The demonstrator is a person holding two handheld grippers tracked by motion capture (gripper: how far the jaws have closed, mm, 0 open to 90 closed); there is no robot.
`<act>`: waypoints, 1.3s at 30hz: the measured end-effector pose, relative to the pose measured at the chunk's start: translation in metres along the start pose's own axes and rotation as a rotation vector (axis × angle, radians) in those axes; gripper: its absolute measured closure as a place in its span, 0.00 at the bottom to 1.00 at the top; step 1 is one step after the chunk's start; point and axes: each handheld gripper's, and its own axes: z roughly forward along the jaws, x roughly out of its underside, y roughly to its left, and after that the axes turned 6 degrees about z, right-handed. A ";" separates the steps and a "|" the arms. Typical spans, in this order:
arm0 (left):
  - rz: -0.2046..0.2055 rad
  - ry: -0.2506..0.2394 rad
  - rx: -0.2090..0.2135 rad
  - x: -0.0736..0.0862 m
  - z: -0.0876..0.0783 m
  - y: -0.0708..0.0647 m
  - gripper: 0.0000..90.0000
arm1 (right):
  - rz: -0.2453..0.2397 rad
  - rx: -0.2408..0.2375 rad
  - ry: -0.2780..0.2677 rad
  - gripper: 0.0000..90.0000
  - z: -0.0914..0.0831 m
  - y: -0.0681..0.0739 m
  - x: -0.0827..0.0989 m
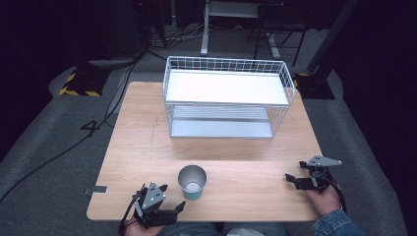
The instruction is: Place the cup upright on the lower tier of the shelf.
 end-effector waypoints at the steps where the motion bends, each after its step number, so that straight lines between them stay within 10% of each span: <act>1: 0.000 0.000 0.000 0.000 0.000 0.000 0.19 | 0.000 0.000 0.000 0.17 0.000 0.000 0.000; 20: -0.005 -0.056 0.033 -0.018 0.047 -0.010 0.13 | -0.002 -0.002 0.000 0.17 0.000 0.000 0.000; 39: 0.061 -0.005 -0.019 -0.018 0.058 -0.015 0.25 | -0.003 -0.003 0.000 0.17 0.000 0.000 0.000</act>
